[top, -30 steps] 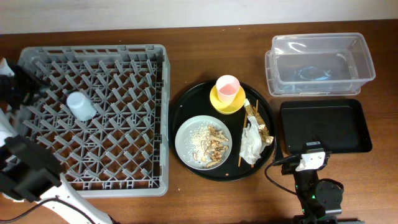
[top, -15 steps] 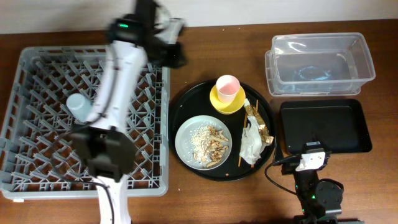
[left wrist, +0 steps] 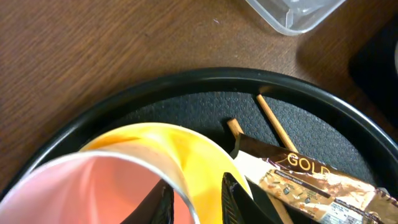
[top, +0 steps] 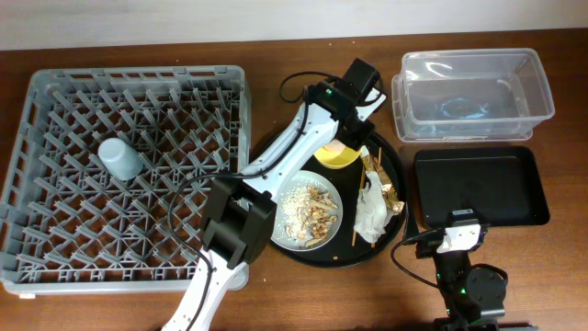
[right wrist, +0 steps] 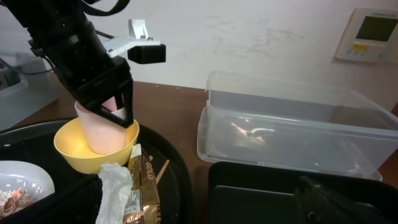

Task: Sort waste into correct bins and load items into the dishwasher rack
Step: 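Grasp the pink cup and place it upside down in the rack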

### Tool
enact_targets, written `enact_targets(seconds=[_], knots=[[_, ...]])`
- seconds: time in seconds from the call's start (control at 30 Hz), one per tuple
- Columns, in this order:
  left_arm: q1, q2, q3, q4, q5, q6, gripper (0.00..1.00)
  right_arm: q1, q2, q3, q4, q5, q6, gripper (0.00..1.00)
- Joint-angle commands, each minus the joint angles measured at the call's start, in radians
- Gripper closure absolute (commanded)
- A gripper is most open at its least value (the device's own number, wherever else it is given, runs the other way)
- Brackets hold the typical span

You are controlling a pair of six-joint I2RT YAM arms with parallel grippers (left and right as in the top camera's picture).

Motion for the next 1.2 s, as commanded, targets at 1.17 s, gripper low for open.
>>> enact_targets(seconds=[1.17], knots=[[1.097, -0.393, -0.078, -0.701, 0.627, -0.134, 0.99, 0.006, -0.006, -0.005, -0.005, 0.009, -0.003, 0.01]])
